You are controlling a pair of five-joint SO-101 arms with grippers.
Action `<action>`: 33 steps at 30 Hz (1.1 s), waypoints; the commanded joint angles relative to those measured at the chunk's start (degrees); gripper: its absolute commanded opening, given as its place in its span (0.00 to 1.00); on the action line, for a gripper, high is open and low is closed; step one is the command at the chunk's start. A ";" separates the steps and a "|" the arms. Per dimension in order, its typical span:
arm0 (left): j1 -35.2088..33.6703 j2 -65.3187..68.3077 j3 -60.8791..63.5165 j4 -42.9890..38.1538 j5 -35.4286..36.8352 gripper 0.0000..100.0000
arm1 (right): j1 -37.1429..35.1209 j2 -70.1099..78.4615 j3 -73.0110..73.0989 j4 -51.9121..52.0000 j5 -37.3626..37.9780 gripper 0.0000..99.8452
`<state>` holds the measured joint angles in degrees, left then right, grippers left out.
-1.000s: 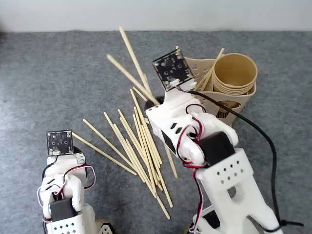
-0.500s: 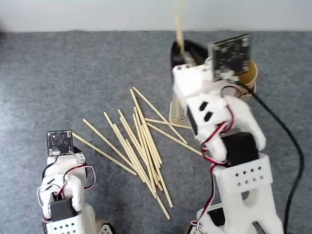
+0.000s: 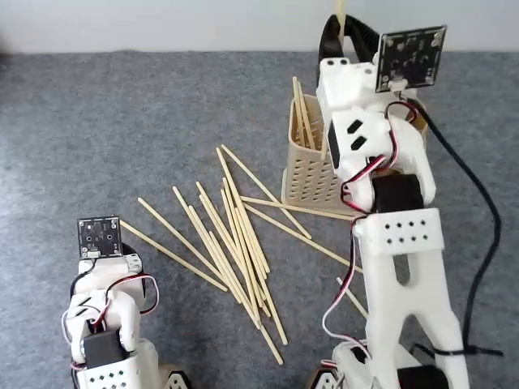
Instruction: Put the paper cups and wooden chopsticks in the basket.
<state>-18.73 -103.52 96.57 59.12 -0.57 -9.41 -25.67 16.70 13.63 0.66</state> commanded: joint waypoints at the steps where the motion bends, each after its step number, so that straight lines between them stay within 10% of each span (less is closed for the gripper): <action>1: 0.09 -0.70 -0.22 -1.05 -0.70 0.02 | 1.01 0.40 -3.16 -3.82 0.26 0.01; 33: 0.09 -0.70 -0.22 -1.05 -0.70 0.02 | 0.13 6.55 23.74 -25.54 0.70 0.01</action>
<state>-18.73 -103.52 96.57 59.12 -0.57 -8.70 -17.49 39.30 -10.90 0.40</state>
